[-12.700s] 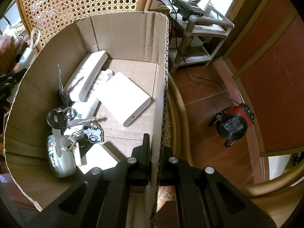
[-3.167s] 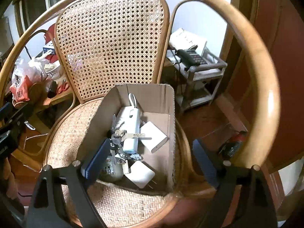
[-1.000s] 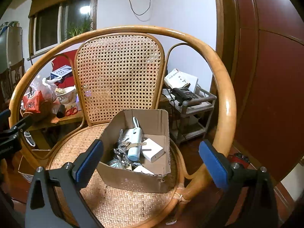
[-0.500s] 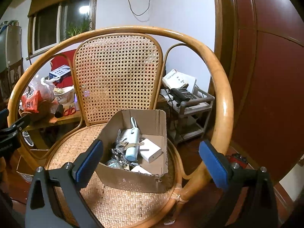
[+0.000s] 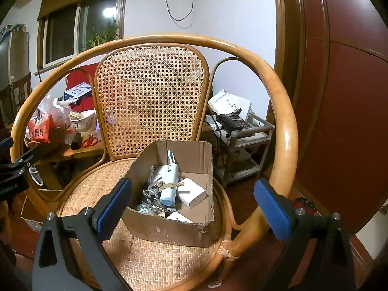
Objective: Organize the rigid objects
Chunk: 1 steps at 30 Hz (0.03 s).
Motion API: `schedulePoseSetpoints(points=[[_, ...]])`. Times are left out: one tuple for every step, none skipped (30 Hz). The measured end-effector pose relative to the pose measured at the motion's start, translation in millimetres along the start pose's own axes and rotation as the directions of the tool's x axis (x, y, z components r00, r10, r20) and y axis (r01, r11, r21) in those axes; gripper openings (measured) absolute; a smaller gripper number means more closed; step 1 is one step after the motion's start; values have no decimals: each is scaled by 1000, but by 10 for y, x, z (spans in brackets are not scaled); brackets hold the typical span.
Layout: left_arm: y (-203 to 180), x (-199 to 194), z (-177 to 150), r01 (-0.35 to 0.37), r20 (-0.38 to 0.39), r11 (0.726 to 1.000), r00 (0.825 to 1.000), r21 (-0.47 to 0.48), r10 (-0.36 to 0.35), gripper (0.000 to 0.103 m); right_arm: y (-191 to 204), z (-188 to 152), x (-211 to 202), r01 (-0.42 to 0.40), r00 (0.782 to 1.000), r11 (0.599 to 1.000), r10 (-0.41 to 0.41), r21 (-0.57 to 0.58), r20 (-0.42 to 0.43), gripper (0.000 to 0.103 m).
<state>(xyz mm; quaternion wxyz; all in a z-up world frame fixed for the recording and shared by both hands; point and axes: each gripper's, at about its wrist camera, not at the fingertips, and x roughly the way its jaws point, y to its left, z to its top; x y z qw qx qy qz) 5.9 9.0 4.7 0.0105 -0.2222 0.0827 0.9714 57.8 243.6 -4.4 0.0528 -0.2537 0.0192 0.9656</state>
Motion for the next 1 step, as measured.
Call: schedulePoseSetpoints(points=[[-2,12,6,1,-1,1000,1000,0,-1,103,-5,3,2,1,1000,1000,-1,2,1,103]])
